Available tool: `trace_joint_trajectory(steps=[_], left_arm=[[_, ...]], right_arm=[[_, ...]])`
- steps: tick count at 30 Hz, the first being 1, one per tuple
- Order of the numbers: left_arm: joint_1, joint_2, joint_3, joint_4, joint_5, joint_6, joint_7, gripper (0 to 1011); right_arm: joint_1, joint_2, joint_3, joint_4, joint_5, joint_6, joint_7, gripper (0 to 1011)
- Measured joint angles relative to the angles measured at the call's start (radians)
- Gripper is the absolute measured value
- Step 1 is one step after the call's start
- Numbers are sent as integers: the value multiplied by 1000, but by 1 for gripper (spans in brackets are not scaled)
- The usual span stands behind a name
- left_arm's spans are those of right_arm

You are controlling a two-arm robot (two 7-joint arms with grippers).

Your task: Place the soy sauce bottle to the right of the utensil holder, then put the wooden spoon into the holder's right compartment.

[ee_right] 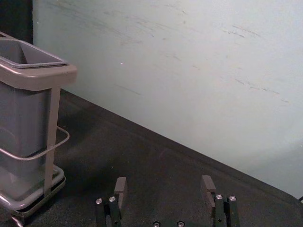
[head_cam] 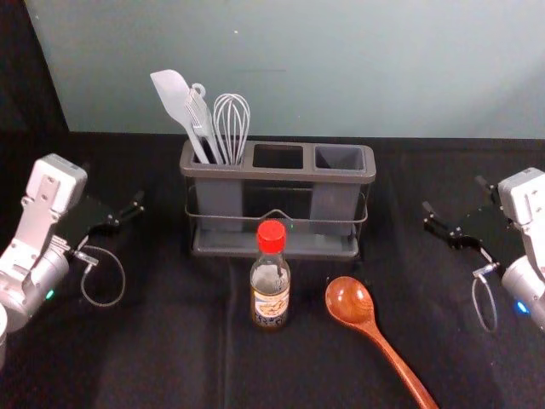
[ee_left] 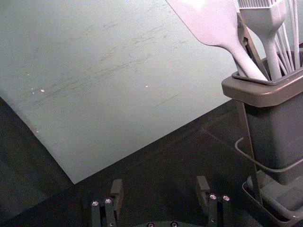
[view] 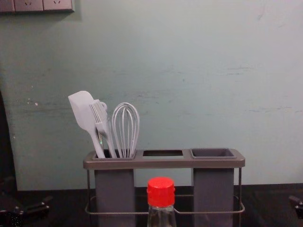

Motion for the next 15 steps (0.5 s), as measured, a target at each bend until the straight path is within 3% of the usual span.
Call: trace_joint_trajectory(steps=[15], left_arm=[[0,0,0,0,0,0,0,1005]], right_arm=[[0,0,0,0,0,0,0,1002]])
